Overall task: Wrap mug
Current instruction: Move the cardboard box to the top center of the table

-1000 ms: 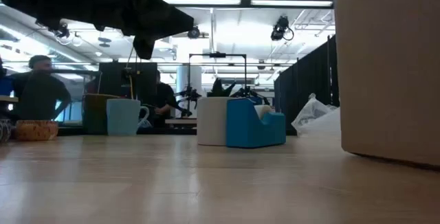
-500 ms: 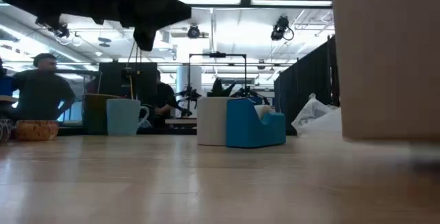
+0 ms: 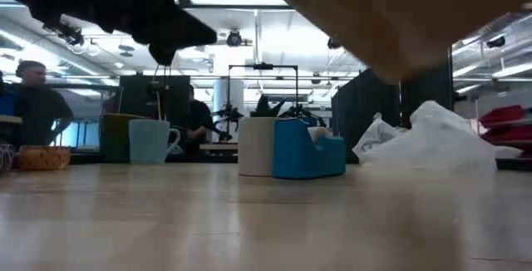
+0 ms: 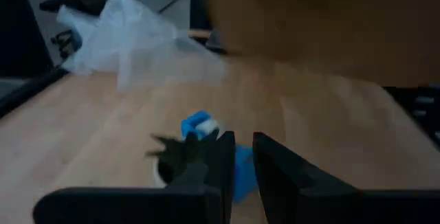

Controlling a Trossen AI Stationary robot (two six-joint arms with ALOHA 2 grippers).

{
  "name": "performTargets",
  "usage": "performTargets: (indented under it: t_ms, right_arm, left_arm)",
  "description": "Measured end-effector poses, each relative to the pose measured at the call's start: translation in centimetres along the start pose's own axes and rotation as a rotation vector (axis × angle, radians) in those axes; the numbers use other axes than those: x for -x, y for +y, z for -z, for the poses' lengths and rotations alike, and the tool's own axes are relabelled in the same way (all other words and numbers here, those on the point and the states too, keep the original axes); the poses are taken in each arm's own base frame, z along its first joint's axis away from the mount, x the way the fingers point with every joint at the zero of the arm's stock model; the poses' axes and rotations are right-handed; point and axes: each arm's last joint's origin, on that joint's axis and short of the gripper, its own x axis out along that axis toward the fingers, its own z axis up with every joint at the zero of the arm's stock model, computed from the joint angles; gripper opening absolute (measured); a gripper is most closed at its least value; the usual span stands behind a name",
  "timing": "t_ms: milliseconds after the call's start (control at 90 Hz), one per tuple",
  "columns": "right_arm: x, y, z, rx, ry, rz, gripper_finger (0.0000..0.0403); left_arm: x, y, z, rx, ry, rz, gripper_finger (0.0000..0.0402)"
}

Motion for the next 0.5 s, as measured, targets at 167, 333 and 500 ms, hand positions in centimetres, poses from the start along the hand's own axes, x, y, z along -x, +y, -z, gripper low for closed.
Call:
performTargets:
  t_ms: [167, 333, 500]
  right_arm:
    - [1.0, -2.8, -2.4, 0.006, -0.258, 0.263, 0.0000]
    - [-0.4, -6.0, -4.5, 0.029, -0.357, 0.397, 0.0000]
    - [-5.2, -10.5, -4.8, 0.026, -0.168, 0.499, 0.0000]
  left_arm:
    - [0.0, 0.2, 0.4, 0.053, 0.034, -0.062, 0.0039]
    - [0.0, 0.3, 0.6, 0.088, 0.044, -0.065, 0.0039]
    - [0.0, 0.3, 0.8, 0.078, 0.067, -0.066, 0.0039]
